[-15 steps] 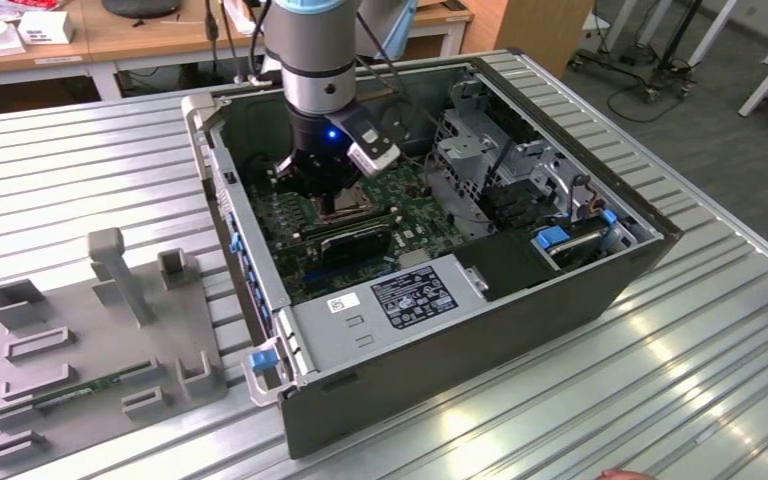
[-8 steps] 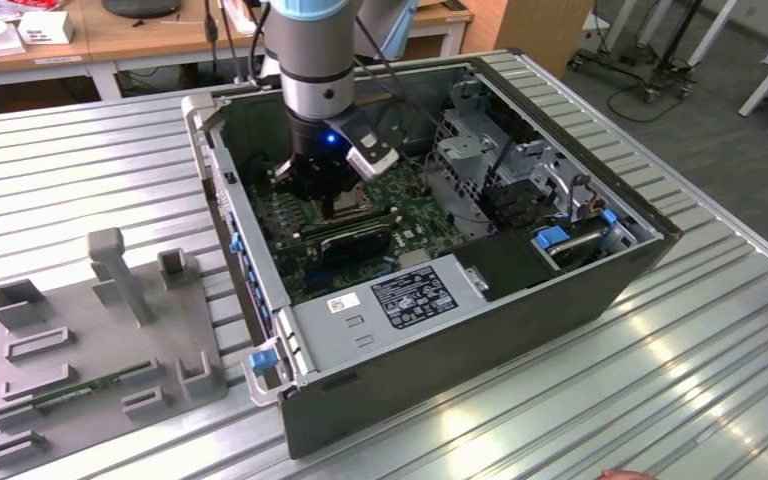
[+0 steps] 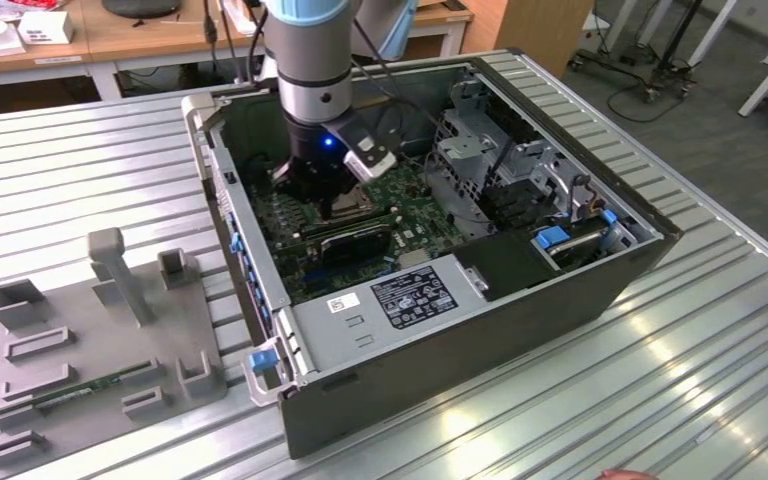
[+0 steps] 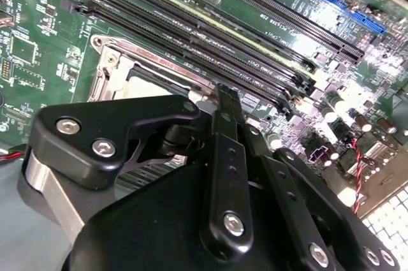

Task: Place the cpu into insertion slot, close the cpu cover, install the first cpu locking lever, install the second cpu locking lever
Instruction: 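Install the second cpu locking lever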

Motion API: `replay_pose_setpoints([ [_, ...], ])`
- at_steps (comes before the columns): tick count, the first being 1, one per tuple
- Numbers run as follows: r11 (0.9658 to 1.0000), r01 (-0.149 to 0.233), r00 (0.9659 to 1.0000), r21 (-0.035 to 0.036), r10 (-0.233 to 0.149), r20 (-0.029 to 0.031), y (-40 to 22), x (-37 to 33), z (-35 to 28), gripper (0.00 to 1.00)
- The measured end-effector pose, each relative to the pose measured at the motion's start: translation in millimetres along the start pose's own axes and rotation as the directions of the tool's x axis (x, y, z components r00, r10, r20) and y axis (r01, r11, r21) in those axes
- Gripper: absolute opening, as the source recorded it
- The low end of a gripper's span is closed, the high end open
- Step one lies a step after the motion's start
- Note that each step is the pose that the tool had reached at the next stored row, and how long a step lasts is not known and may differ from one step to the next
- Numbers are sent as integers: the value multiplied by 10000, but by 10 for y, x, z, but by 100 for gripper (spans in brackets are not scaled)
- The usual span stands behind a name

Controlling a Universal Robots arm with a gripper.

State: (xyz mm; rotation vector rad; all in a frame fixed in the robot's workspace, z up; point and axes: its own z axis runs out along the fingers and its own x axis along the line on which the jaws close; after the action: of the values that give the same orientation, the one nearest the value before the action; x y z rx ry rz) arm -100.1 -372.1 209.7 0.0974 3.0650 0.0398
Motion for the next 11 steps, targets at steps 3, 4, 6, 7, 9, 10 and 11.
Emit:
replay_pose_setpoints([
  [3,10000,-2,10000,0,2,0,-2,21,19,11],
  [4,10000,-3,10000,-1,3,1,-2,26,26,11],
  [6,10000,-2,10000,1,2,-1,-3,29,33,11],
  [7,10000,-1,10000,3,1,-2,-3,29,33,11],
  [9,10000,-3,10000,1,3,-1,-3,30,36,11],
  [10,10000,-3,10000,-4,3,1,-3,30,39,11],
  [11,10000,-4,10000,-13,4,0,-3,31,41,11],
])
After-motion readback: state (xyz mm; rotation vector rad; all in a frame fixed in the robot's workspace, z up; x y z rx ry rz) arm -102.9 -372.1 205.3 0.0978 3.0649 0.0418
